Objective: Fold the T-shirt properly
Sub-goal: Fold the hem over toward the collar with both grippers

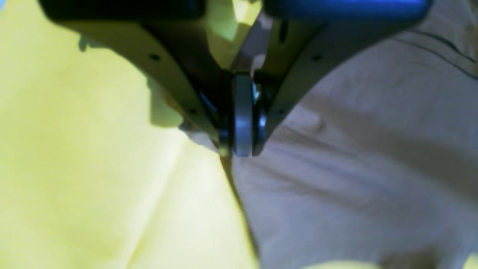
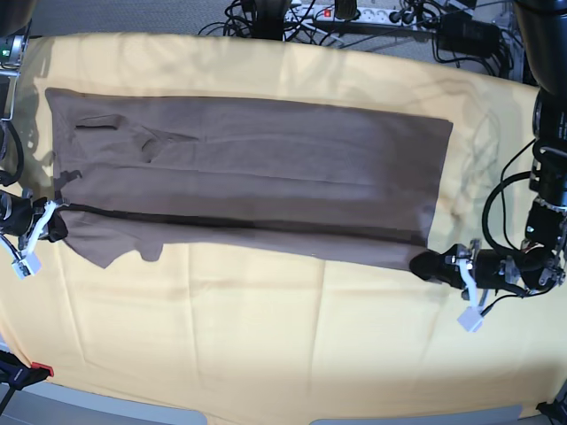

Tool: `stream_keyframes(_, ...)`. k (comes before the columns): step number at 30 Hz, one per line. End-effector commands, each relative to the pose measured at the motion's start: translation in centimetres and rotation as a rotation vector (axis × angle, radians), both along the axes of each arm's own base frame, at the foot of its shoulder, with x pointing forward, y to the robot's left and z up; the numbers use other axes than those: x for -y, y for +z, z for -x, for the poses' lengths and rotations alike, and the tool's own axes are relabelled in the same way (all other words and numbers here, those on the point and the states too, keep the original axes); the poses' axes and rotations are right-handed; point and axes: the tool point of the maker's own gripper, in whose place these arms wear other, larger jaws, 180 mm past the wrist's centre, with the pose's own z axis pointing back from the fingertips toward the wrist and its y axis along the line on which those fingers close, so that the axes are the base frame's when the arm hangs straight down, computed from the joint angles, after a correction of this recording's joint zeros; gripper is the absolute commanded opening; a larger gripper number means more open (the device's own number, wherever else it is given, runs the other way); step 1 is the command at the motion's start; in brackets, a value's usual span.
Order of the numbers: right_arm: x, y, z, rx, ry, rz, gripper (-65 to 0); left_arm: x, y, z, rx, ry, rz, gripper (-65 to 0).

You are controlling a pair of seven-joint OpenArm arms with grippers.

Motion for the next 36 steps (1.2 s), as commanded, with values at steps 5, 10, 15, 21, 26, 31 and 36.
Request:
stream_keyframes(5, 0.8, 2.3, -0.9, 0.051, -0.004, -0.002, -65.0, -0.7, 2.3, -0.9, 0.048, 0.005, 0.010, -65.0)
stream_keyframes(10, -0.1, 2.0, -0.2, -0.004, -0.002, -0.064, -65.0, -0.9, 1.3, 0.7, -0.025, -0.064, -0.047, -65.0)
stream_keyframes(15, 0.0, 1.9, -0.1, -0.009, -0.002, -0.058, -65.0, -0.7, 1.3, 1.1, -0.036, -0.096, -0.066, -65.0)
stream_keyframes(21, 1.4, 2.4, 0.3, -0.022, -0.011, -0.023, -65.0, -0.4, 1.4, 1.6, -0.045, -0.135, -0.086, -65.0)
stream_keyframes(26, 2.9, 3.3, 0.6, -0.026, -0.023, 0.007, -65.0, 0.6, 2.1, 1.6, -0.013, -0.171, -0.088, -65.0)
stream_keyframes(31, 1.9, 3.3, 1.1, -0.057, -0.015, -0.064, -65.0, 0.9, 2.3, 1.6, -0.004, -0.188, -0.092, -65.0)
stream_keyframes(36, 2.0, 3.0, 1.6, -0.088, -0.014, -0.056, -65.0, 0.6, 1.9, 2.2, -0.032, -0.209, -0.115, -65.0)
